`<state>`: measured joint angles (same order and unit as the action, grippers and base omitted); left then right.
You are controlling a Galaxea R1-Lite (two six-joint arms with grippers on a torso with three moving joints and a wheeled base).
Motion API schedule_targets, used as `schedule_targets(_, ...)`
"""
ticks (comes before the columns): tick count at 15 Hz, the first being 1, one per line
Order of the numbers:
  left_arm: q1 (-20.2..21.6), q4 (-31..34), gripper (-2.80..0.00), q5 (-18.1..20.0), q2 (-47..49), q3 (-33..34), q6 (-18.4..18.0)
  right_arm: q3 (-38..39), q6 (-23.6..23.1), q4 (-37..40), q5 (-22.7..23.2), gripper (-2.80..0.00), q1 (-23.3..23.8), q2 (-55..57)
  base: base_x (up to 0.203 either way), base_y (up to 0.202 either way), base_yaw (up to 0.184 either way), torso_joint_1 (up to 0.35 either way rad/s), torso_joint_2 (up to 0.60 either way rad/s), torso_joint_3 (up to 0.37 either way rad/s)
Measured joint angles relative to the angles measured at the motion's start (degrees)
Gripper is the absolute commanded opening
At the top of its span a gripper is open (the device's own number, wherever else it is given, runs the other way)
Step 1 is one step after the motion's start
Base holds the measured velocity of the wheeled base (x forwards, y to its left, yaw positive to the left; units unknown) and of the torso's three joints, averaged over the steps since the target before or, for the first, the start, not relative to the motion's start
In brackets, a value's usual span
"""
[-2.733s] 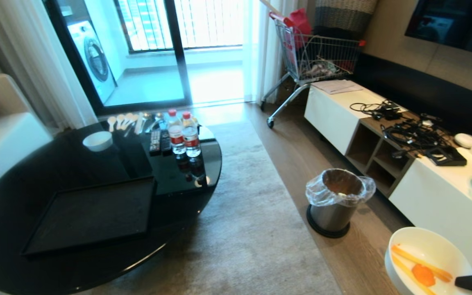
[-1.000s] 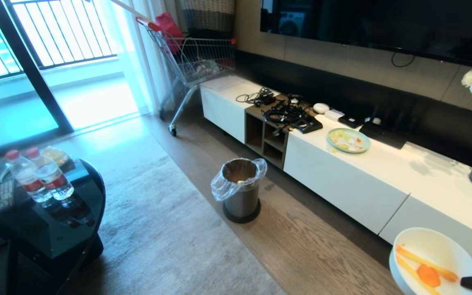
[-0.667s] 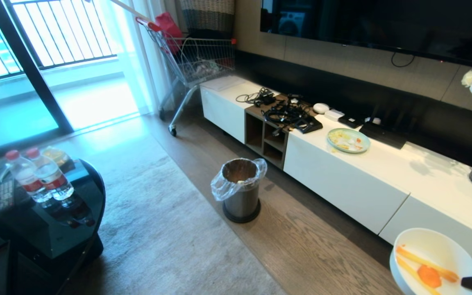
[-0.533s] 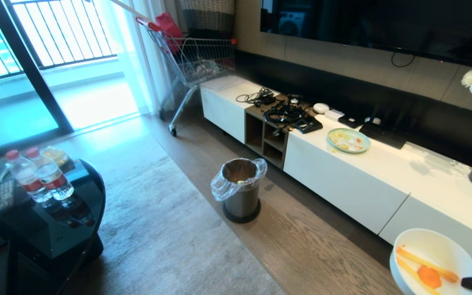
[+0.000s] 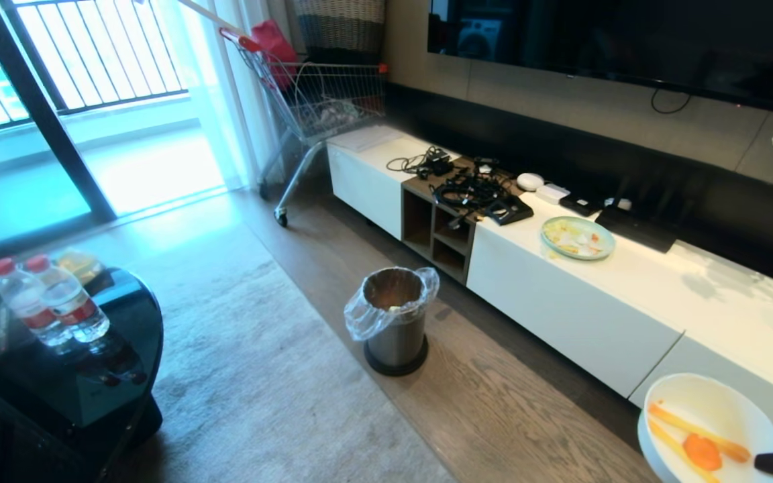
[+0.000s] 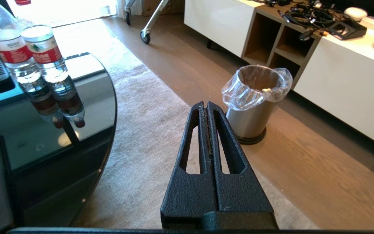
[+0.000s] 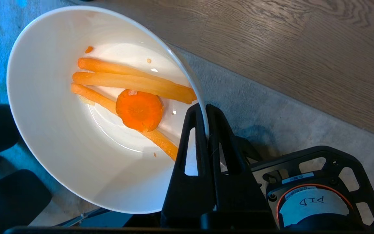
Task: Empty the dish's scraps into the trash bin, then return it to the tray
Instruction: Move the bowl over the trash can
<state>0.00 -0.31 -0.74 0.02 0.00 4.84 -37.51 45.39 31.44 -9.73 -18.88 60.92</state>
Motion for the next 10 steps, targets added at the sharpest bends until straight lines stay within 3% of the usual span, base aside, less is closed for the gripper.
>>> schedule_targets(10, 0.00, -0.02, -2.80, -0.01, 0.00, 0.00, -0.07, -0.18, 0.06, -0.05, 0.00, -2.80, 0.00, 0.09, 0.188, 0.000, 0.001, 0.001, 0.00, 0.003)
